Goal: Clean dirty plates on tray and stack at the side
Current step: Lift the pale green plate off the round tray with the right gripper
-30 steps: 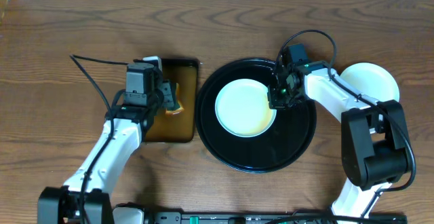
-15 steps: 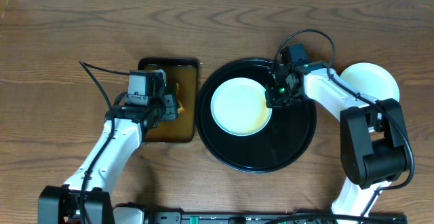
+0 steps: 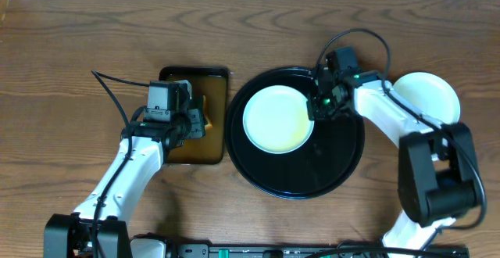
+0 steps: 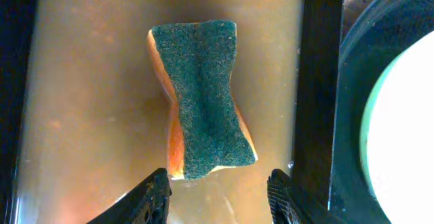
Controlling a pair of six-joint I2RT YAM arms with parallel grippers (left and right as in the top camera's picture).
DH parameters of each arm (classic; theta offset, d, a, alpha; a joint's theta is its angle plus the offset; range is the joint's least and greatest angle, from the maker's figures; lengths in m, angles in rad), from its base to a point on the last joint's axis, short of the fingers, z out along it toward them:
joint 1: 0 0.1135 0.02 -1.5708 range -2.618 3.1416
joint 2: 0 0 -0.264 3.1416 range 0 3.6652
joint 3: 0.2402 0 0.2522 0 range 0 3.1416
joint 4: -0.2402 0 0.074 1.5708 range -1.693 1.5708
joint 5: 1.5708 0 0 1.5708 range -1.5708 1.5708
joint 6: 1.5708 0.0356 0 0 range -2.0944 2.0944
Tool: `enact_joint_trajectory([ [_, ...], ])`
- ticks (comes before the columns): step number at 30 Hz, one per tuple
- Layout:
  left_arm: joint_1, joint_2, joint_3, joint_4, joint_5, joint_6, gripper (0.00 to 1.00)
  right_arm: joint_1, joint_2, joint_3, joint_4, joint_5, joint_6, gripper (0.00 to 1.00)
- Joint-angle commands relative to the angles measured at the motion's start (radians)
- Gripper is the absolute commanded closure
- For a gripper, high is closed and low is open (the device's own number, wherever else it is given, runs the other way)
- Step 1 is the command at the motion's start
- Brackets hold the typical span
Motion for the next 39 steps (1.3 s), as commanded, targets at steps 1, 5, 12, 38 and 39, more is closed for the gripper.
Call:
enact_joint_trajectory([
  [1, 0.004, 0.006, -0.007, 0.0, 0.005, -0.005, 0.52, -0.009, -0.076, 0.003, 0.002, 0.047, -0.034, 0.99],
  [5, 0.004, 0.006, -0.008, 0.0, 0.005, -0.005, 0.51, -0.009, -0.111, 0.003, -0.002, 0.056, -0.069, 0.99],
  [12, 0.004, 0.006, -0.008, 0.0, 0.005, -0.005, 0.51, -0.007, -0.17, 0.003, -0.007, 0.254, -0.082, 0.99],
  [38, 0.004, 0.006, -0.008, 0.0, 0.005, -0.005, 0.51, 0.234, -0.343, 0.002, -0.159, 0.843, -0.418, 0.99],
  [39, 0.004, 0.006, -0.008, 0.0, 0.005, -0.005, 0.51, 0.234, -0.343, 0.002, -0.178, 0.843, -0.427, 0.99],
])
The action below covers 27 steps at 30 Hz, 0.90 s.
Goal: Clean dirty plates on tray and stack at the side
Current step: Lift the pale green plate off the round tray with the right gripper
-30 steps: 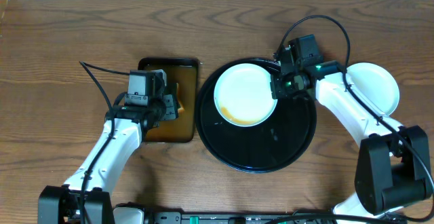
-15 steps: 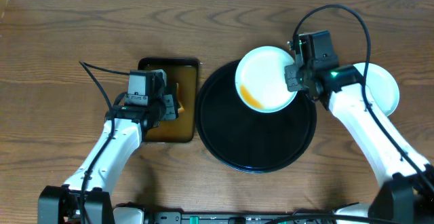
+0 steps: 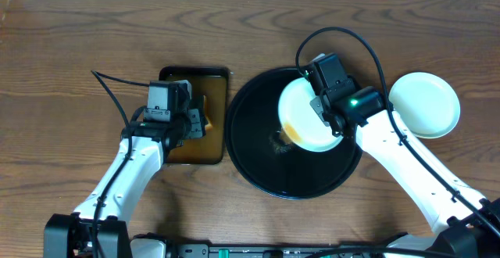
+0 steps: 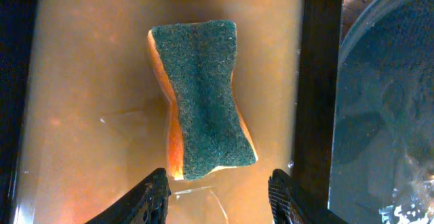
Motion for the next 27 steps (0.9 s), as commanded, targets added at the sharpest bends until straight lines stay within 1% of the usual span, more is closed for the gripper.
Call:
enact_joint_trajectory([
  [1, 0.004, 0.006, -0.008, -0.001, 0.005, -0.005, 0.51, 0.005, -0.019, 0.002, -0.037, 0.092, -0.072, 0.99],
  [4, 0.004, 0.006, -0.008, -0.001, 0.005, -0.005, 0.51, 0.005, -0.019, 0.002, -0.06, 0.093, -0.071, 0.99],
  [9, 0.004, 0.006, -0.008, -0.001, 0.005, -0.005, 0.51, 0.003, -0.019, 0.002, 0.017, 0.139, 0.001, 0.99],
  [14, 0.004, 0.006, -0.008, -0.001, 0.005, -0.005, 0.51, 0.02, -0.019, 0.002, 0.049, 0.001, 0.003, 0.99],
  [15, 0.004, 0.006, -0.008, -0.001, 0.005, -0.005, 0.51, 0.021, -0.019, 0.002, 0.046, -0.001, 0.004, 0.99],
  [18, 0.004, 0.006, -0.008, -0.001, 0.005, -0.005, 0.51, 0.01, -0.019, 0.002, 0.045, 0.076, 0.039, 0.99],
  [27, 0.004, 0.006, -0.008, -0.001, 0.005, -0.005, 0.51, -0.003, -0.019, 0.002, 0.101, 0.08, 0.058, 0.99],
])
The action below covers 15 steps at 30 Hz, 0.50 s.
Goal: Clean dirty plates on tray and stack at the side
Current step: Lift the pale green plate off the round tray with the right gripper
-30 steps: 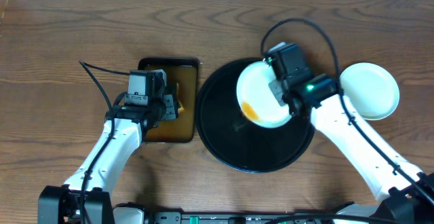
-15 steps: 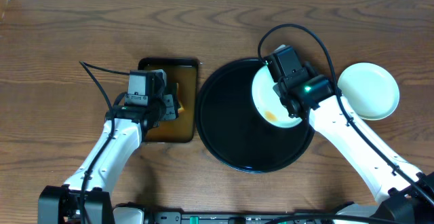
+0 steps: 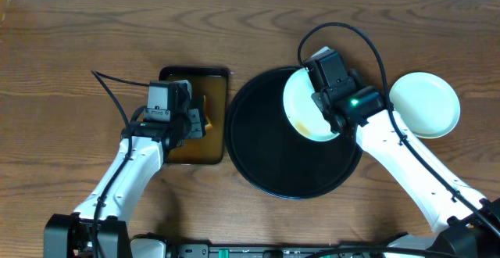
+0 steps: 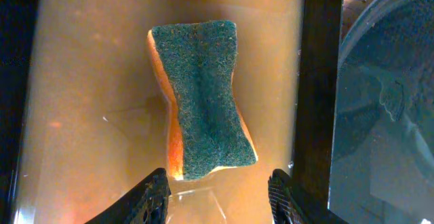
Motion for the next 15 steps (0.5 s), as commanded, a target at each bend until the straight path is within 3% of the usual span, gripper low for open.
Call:
enact_joint_trajectory([
  [1, 0.004, 0.006, -0.008, -0.002, 0.005, -0.005, 0.51, -0.002, -0.019, 0.002, 0.004, 0.012, 0.034, 0.99],
  [6, 0.004, 0.006, -0.008, -0.001, 0.005, -0.005, 0.51, -0.002, -0.019, 0.002, -0.085, -0.119, -0.021, 0.99],
  [9, 0.004, 0.006, -0.008, -0.001, 0.005, -0.005, 0.51, -0.002, -0.019, 0.002, -0.105, -0.101, -0.019, 0.99],
  [15, 0.004, 0.006, -0.008, -0.002, 0.005, -0.005, 0.51, -0.003, -0.019, 0.002, 0.048, 0.033, 0.057, 0.99],
])
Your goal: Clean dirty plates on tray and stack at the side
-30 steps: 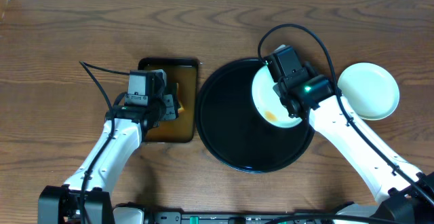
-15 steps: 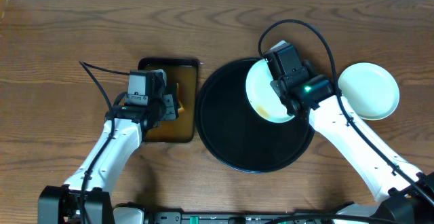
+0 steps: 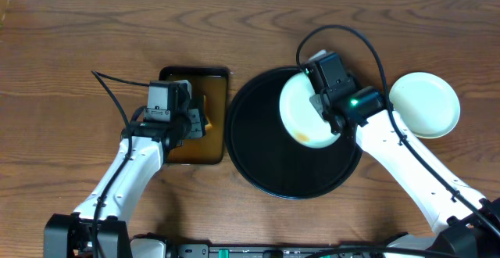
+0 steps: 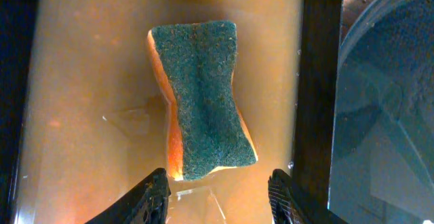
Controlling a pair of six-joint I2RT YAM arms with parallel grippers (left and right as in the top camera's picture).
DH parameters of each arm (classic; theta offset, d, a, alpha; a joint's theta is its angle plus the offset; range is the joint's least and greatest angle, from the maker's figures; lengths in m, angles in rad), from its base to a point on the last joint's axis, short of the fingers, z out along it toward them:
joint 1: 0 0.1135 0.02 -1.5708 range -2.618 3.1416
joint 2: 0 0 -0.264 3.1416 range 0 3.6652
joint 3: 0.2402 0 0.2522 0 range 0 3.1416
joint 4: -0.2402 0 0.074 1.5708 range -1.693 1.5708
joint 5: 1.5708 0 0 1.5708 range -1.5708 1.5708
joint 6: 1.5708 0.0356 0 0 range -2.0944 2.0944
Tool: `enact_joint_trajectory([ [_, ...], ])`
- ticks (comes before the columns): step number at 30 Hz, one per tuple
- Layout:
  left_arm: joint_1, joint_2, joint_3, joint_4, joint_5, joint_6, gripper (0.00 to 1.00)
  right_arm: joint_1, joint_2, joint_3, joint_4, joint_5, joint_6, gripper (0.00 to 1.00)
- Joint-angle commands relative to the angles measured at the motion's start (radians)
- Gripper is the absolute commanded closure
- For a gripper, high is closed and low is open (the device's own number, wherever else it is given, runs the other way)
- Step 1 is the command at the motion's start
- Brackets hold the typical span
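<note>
A white plate (image 3: 301,109) with an orange smear near its lower rim hangs tilted over the right part of the round black tray (image 3: 289,176). My right gripper (image 3: 322,103) is shut on its right rim, the fingers mostly hidden under the wrist. A green-topped orange sponge (image 4: 202,102) lies in brown liquid in the rectangular black basin (image 3: 176,152). Just short of the sponge's near end, my left gripper (image 4: 218,193) stands open and apart from it.
A clean white plate (image 3: 426,105) lies on the wooden table to the right of the round tray. The round tray's rim (image 4: 339,115) lies close beside the basin's right wall. Cables run from both arms.
The held plate has shifted slightly left and changed tilt a little over the tray. My left gripper and the sponge have not moved.
The plate first lay flat in the round tray with my right gripper at its right rim. Then it was held raised and tilted at the tray's right side, the orange smear showing. It stayed held there, tilting a little. My left gripper stayed open by the sponge throughout.
</note>
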Motion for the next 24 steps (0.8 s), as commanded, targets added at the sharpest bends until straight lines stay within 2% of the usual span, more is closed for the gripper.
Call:
enact_joint_trajectory([
  [1, 0.004, 0.006, -0.008, -0.002, 0.005, -0.005, 0.51, -0.003, -0.019, 0.003, 0.051, 0.076, 0.056, 0.99],
  [5, 0.004, 0.006, -0.008, -0.002, 0.005, -0.005, 0.51, -0.003, -0.019, 0.003, 0.044, 0.055, 0.072, 0.99],
  [12, 0.004, 0.006, -0.008, -0.002, 0.005, -0.005, 0.51, -0.002, -0.019, 0.003, -0.1, -0.012, 0.064, 0.99],
  [19, 0.004, 0.006, -0.008, -0.002, 0.005, -0.005, 0.51, -0.003, -0.019, 0.003, 0.024, 0.196, 0.163, 0.99],
  [24, 0.004, 0.006, -0.007, -0.002, 0.005, -0.005, 0.51, -0.003, -0.019, 0.003, 0.028, 0.036, 0.151, 0.99],
])
